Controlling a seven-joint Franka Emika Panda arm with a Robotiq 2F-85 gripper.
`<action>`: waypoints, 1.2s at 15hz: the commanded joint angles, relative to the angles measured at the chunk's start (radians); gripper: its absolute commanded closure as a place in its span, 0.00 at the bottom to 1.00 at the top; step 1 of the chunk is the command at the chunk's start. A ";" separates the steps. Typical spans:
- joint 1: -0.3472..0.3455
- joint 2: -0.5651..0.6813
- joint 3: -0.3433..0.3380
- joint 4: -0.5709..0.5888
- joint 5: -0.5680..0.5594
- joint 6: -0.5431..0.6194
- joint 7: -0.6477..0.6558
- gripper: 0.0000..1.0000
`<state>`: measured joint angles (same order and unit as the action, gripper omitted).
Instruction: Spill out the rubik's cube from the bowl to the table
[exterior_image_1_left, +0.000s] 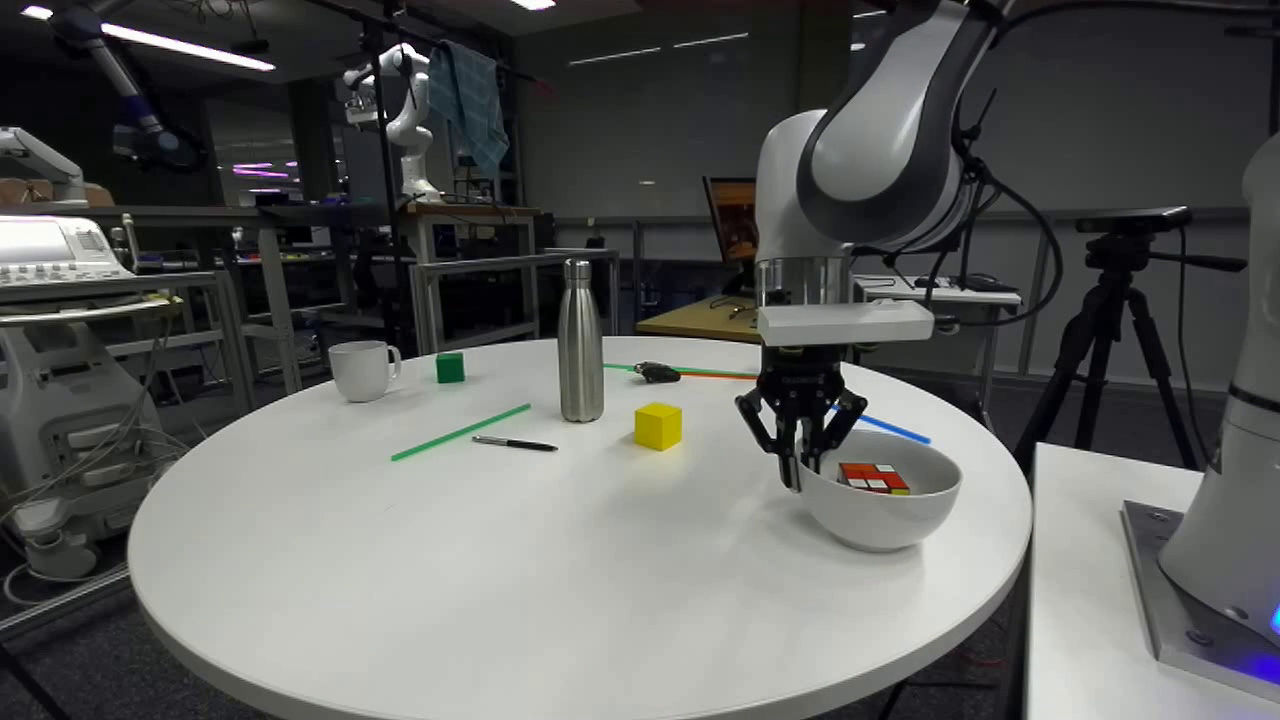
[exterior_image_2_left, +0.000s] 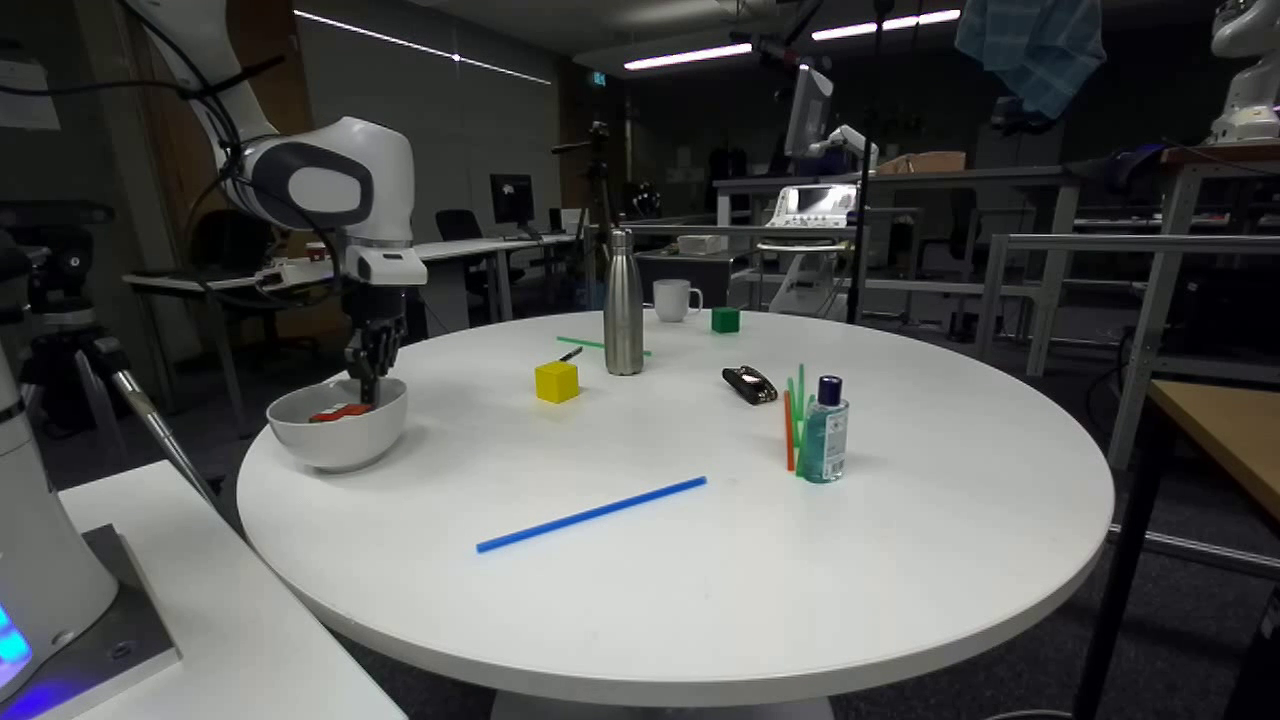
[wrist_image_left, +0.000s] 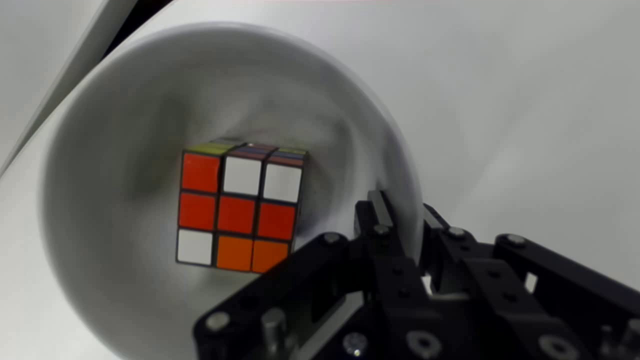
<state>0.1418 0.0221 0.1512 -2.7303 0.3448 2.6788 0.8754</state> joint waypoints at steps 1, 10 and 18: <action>0.003 0.021 0.000 0.016 0.033 0.004 -0.037 0.98; -0.003 0.001 -0.009 0.043 -0.009 -0.049 -0.014 0.97; -0.008 -0.010 -0.019 0.135 -0.088 -0.143 -0.011 0.97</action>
<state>0.1413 0.0221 0.1445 -2.6566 0.3016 2.6081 0.8751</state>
